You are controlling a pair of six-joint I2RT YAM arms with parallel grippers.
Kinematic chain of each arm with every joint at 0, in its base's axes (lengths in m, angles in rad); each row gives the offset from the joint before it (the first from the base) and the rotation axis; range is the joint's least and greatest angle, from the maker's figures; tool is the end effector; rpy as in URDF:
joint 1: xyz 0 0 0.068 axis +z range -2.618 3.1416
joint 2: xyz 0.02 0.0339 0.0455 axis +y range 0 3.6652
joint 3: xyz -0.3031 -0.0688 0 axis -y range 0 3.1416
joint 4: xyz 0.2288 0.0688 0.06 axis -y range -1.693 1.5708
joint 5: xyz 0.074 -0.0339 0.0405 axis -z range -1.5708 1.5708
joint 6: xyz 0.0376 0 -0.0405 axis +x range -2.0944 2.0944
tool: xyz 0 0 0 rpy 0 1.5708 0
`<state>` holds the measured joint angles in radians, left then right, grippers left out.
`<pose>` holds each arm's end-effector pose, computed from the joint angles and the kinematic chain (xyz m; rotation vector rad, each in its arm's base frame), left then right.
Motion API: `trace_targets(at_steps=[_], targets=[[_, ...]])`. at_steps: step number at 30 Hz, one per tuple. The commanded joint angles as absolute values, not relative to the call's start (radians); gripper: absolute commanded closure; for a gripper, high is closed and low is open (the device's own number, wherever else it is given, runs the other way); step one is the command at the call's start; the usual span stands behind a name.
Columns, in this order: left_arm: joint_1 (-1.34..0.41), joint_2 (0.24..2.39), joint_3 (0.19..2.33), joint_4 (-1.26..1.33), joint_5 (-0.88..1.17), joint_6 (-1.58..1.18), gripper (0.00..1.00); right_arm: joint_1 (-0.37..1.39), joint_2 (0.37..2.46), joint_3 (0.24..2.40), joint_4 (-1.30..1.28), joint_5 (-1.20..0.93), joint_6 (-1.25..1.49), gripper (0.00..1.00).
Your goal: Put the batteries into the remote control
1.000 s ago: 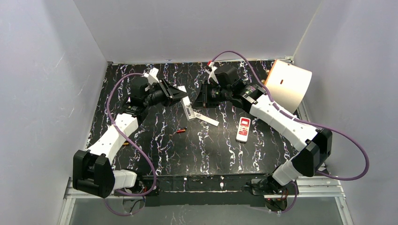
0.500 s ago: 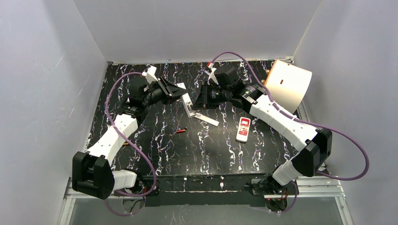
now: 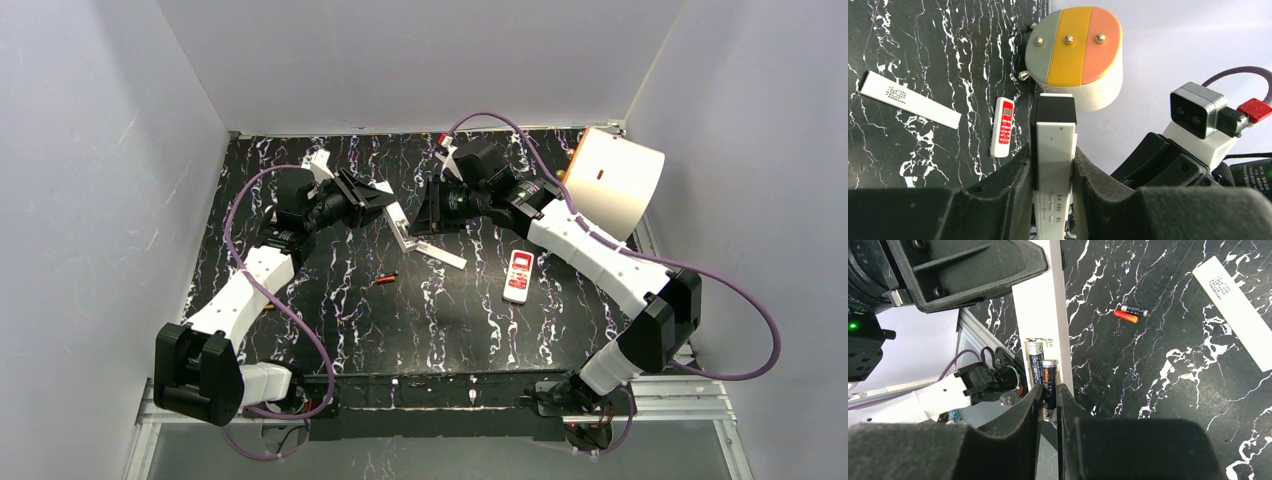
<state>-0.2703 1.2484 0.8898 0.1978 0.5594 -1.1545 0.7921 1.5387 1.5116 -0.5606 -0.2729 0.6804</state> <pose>0.2489 -0.0897 0.3599 -0.3954 1.9270 -1.4782 0.2262 0.2437 0.4091 -0.3048 2.3452 1.0879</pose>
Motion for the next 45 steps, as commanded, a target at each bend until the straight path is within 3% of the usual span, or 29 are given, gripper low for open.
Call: trace_targets(at_steps=[1, 12, 25, 32, 40, 45], targets=[[-0.273, 1.193, 0.897, 0.23, 0.585, -1.253, 1.0, 0.803, 1.569, 1.557, -0.614, -0.261, 0.668, 0.77], [-0.273, 1.209, 0.898, 0.23, 0.588, -1.265, 1.0, 0.812, 1.589, 1.586, -0.635, -0.26, 0.655, 0.71], [-0.273, 1.2, 0.899, 0.232, 0.581, -1.278, 1.0, 0.809, 1.525, 1.591, -0.516, -0.225, 0.726, 0.55], [-0.273, 1.188, 0.908, 0.239, 0.58, -1.303, 1.0, 0.792, 1.431, 1.468, -0.323, -0.255, 0.85, 0.38], [-0.273, 1.166, 0.913, 0.289, 0.574, -1.381, 1.0, 0.788, 1.237, 1.257, -0.064, -0.134, 0.964, 0.1], [-0.272, 1.153, 0.921, 0.328, 0.564, -1.436, 1.0, 0.788, 1.148, 1.125, 0.13, -0.073, 1.053, 0.05]])
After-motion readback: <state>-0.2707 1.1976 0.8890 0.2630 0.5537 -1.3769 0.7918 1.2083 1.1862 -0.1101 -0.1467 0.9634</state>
